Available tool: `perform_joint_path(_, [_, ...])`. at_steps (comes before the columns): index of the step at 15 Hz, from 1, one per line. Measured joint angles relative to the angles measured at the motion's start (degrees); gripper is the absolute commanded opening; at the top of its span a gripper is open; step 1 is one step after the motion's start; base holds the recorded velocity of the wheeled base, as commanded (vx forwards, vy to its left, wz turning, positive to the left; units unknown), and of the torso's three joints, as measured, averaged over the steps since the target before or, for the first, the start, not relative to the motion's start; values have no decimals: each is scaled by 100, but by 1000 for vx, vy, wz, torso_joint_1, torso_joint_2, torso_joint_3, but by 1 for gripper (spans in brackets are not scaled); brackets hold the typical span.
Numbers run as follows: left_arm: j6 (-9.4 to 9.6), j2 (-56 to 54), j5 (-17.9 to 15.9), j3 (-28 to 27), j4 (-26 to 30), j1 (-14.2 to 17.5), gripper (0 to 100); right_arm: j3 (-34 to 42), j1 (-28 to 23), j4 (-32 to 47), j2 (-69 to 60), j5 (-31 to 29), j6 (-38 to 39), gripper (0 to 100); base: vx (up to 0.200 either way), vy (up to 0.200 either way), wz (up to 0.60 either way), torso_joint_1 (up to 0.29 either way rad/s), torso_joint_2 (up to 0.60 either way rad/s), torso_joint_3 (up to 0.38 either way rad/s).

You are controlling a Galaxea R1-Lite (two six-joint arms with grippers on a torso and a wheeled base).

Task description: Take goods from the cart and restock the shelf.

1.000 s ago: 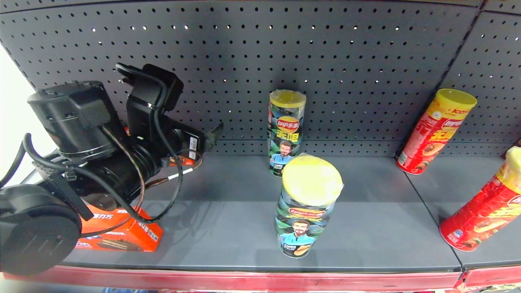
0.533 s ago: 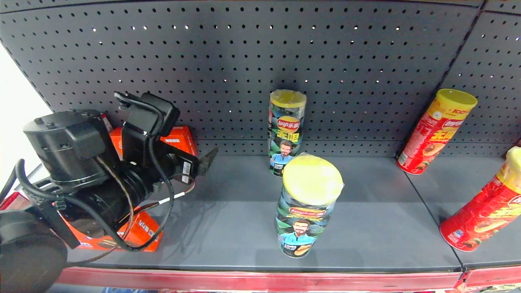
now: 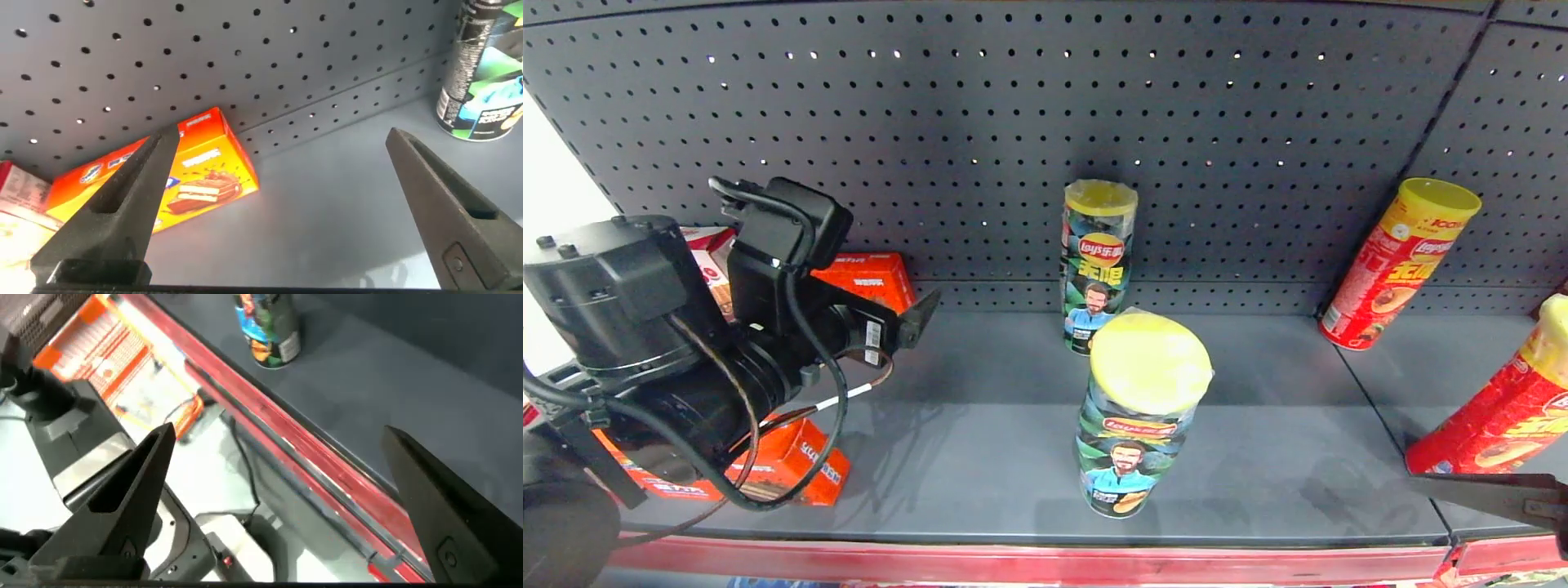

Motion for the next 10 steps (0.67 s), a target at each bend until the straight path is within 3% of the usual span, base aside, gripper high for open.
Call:
perform_joint_path(7, [0, -38, 1, 48, 11, 66, 100, -154, 332, -205, 1091, -1253, -10, 100, 0, 0, 0, 0, 0, 0])
perform_joint_path(10, [0, -38, 1, 48, 11, 121, 100, -630, 395, -177, 1624, -1773, -10, 100, 0, 0, 0, 0, 0, 0])
